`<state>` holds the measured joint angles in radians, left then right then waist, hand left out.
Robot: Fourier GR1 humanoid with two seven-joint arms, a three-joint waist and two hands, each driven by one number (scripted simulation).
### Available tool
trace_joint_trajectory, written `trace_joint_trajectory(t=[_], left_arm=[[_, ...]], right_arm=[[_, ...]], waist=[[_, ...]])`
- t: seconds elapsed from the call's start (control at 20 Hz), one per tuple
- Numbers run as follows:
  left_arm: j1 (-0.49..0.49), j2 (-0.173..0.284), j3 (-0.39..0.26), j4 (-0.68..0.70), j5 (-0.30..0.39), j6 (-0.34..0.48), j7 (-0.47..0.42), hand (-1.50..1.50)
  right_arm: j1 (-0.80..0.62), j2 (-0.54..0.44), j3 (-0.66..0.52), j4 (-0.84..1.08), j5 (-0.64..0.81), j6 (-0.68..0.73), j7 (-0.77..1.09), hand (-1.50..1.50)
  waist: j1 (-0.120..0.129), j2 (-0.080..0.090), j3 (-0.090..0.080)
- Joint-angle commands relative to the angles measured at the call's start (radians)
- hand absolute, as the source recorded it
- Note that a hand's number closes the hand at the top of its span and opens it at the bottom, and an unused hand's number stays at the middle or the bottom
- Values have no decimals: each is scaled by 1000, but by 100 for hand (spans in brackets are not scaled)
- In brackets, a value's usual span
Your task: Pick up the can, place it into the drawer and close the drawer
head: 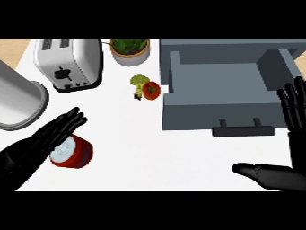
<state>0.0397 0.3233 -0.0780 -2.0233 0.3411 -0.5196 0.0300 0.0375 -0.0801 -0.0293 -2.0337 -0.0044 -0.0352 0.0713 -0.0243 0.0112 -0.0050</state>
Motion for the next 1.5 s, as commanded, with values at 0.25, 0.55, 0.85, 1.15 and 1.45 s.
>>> trace_joint_trajectory(t=[0.25,0.55,0.85,1.15,1.45], left_arm=[[22,412,268,247,455,-472,-47,-150],[13,478,312,393,517,-598,-55,-150],[19,550,338,508,604,-679,-37,-150],[-10,637,195,558,816,-582,82,-150],[-64,646,100,557,915,-515,177,-150]], right_arm=[[91,-14,-96,-59,-51,-32,123,-150],[236,-58,-216,-60,-198,108,14,-150],[287,-53,-254,-60,-216,155,-24,-150],[345,-90,-353,-103,-323,227,-8,-150],[386,-57,-372,-94,-336,279,-47,-150]], waist=[[16,-11,4],[16,-12,6],[21,-12,5],[14,-12,6],[15,-12,6]])
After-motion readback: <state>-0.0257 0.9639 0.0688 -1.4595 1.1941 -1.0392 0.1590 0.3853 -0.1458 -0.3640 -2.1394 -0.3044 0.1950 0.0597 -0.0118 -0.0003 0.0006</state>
